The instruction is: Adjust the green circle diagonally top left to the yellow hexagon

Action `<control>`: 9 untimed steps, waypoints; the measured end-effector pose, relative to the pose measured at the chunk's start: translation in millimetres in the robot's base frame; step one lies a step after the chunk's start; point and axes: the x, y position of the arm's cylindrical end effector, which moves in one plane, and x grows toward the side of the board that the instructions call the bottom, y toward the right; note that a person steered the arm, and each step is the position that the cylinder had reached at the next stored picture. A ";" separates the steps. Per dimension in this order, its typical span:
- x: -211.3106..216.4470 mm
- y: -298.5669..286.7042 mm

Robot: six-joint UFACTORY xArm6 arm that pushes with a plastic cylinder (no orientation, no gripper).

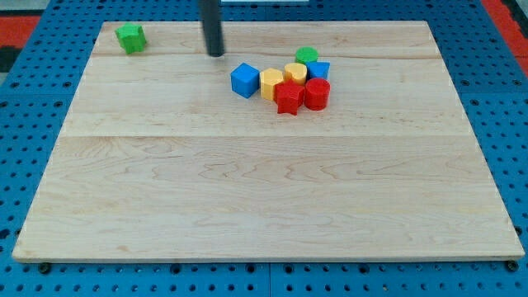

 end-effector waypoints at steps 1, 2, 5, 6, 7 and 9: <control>-18.9 60.0; -20.4 138.3; -30.9 219.6; -30.9 241.2; -23.7 257.7; -23.3 259.3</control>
